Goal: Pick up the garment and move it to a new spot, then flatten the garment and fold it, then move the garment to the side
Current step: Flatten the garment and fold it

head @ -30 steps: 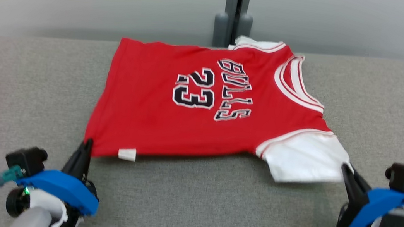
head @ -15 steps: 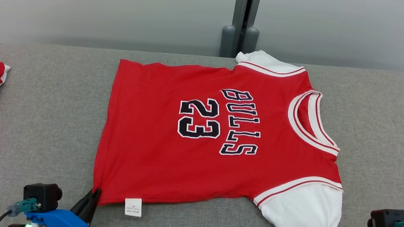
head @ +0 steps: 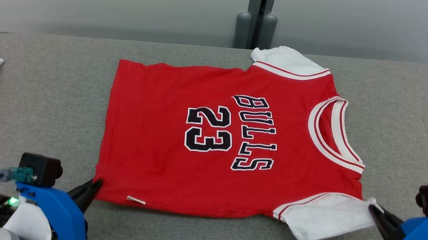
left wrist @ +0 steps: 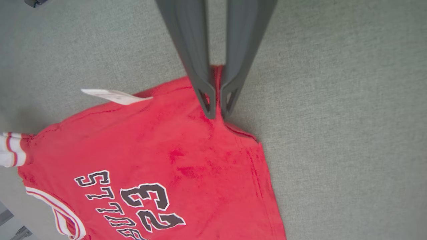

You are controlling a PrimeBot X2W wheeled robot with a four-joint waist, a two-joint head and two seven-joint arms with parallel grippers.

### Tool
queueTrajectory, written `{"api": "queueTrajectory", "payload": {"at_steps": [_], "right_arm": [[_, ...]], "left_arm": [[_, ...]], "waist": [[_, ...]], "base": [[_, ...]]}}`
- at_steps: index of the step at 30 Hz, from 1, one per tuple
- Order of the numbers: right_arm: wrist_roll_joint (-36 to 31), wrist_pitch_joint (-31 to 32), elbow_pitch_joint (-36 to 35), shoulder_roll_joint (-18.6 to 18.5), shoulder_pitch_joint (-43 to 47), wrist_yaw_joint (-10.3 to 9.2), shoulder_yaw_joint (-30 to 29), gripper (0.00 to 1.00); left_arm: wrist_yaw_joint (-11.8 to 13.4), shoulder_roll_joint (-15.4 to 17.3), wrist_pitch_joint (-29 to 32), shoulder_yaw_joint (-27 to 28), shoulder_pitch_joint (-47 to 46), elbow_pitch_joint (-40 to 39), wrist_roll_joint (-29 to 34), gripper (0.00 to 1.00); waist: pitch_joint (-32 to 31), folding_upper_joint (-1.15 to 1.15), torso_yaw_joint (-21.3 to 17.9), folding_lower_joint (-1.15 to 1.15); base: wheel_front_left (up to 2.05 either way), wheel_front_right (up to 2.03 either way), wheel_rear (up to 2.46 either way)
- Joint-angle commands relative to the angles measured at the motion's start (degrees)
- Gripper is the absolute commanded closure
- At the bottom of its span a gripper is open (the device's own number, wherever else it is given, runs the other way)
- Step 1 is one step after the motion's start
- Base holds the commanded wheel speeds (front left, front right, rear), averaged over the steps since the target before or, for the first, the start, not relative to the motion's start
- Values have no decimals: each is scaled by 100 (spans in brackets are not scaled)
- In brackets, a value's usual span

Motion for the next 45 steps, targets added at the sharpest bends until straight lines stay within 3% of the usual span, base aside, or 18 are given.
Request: {"api": "queueTrajectory", "payload": {"at_steps": [1, 8, 15, 33, 34, 35, 45], "right_arm": [[39, -57, 42, -50, -162, 1, 30, 100], [281, -535, 867, -401, -1691, 1, 362, 100], [491, -1064, 1813, -645, -2824, 1, 687, 100], [549, -2570, 3339, -823, -4006, 1, 1200, 100], [533, -2671, 3410, -815, -4051, 1, 1199, 76], [519, -2753, 3500, -796, -4086, 1, 1203, 0], [328, -3417, 4225, -742, -4142, 0, 1144, 0]], "left_arm": [[-19, -12, 42, 22, -123, -16, -32, 100], [-26, -260, 308, 134, -1009, 263, -114, 100], [0, -650, 143, 242, -1645, 969, -101, 100], [-204, -1244, -273, 52, -2406, 2202, 70, 100], [-219, -1267, -298, 51, -2396, 2218, 55, 59], [-201, -1275, -336, 58, -2393, 2227, 70, 0], [12, -1366, -882, 86, -1911, 2141, 171, 0]], "waist": [[40, 0, -8, 0], [469, 0, -44, 0], [891, 0, 42, 0], [1323, 0, 288, 0], [1308, 0, 302, 0], [1293, 0, 312, 0], [924, 0, 407, 0]], "base": [[0, 0, 0], [0, 0, 0], [0, 0, 0], [0, 0, 0], [0, 0, 0], [0, 0, 0], [0, 0, 0]]}}
